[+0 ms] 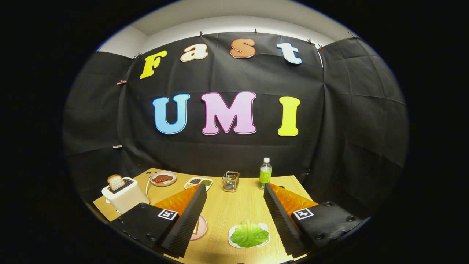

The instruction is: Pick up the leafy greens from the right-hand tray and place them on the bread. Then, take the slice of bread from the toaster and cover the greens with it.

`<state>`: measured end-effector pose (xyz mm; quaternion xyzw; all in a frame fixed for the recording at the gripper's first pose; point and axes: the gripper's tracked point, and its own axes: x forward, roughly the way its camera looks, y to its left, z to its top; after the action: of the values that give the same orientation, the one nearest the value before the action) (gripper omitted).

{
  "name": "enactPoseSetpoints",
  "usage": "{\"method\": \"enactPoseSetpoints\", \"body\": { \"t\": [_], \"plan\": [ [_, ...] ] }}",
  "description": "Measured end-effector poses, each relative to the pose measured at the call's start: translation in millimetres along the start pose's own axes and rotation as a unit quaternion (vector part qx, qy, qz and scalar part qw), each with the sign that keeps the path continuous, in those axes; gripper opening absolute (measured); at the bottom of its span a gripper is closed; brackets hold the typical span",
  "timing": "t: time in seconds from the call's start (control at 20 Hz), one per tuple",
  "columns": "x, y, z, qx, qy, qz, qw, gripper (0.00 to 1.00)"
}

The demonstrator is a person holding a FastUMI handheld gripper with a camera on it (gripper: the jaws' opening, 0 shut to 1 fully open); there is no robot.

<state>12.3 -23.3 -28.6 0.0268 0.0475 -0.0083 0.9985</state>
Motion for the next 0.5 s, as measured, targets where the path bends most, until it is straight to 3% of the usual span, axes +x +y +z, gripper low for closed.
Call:
{"method": "enactPoseSetpoints", "body": {
  "t": [0.3,0.5],
  "plan": [
    [17.3,-8.4,-29.3,-0.005,0.030,0.004,1.000,0.98],
    [32.1,-17.1,-72.8,-0.005,0.081,0.009,0.997,0.98]
  ]
}}
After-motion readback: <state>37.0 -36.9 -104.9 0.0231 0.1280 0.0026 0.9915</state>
